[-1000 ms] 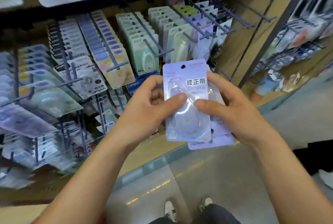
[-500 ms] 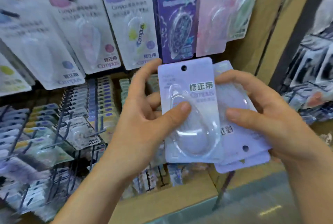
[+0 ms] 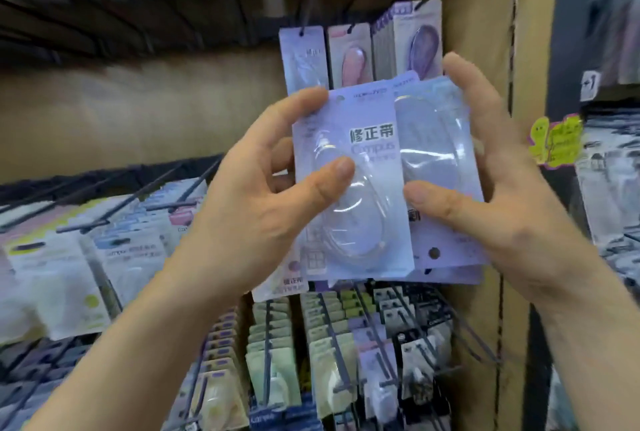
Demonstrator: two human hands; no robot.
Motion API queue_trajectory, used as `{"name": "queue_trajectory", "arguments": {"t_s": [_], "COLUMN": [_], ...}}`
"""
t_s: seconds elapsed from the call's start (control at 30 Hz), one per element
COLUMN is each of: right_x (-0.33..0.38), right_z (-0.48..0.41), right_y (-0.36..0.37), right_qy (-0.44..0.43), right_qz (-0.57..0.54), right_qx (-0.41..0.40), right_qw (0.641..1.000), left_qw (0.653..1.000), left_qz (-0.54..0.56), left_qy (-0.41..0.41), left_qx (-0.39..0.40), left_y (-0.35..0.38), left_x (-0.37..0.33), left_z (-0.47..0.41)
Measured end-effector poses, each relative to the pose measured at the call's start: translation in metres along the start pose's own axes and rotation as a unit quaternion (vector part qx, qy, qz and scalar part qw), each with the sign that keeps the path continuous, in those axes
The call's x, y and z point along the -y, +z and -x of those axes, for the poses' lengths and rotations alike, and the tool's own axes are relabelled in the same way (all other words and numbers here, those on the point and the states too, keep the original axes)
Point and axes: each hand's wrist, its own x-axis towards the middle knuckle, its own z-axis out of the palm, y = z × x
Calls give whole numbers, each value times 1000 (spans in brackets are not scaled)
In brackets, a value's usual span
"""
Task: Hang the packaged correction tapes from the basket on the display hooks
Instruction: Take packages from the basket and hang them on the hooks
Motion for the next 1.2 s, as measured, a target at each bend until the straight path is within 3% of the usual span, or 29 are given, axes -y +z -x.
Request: {"name": "queue_trajectory", "arguments": {"t_s": [0.13, 0.3, 0.43, 0.7, 0.93, 1.1, 1.2], "right_x": [3, 3, -1, -2, -11, -23, -29], "right_z": [-31, -71, -99, -133, -145, -141, -141], "right_y": [-10, -16, -13, -11, -9, -14, -25], "right_qy": [14, 84, 106, 84, 101, 104, 105], "right_qz": [15, 16, 0, -5, 5, 56, 78], "right_qx": [-38, -12, 37, 17, -11, -30, -34], "right_qw": [999, 996, 994, 996, 995, 993, 991], "left_qw": [998, 995, 995, 989, 980, 974, 972], "left_qz": [-12, 7, 43, 85, 4, -187, -201], "left_qy": [-60, -102, -90, -52, -58, -61, -112], "left_qx": [1, -6, -23, -105, -188, -114, -48], "left_y": [-6, -12, -16, -14, -16, -25, -37], "left_x": [-8, -17, -20, -17, -8, -9, -8], "left_z": [-32, -69, -98, -126, -134, -141, -141]}}
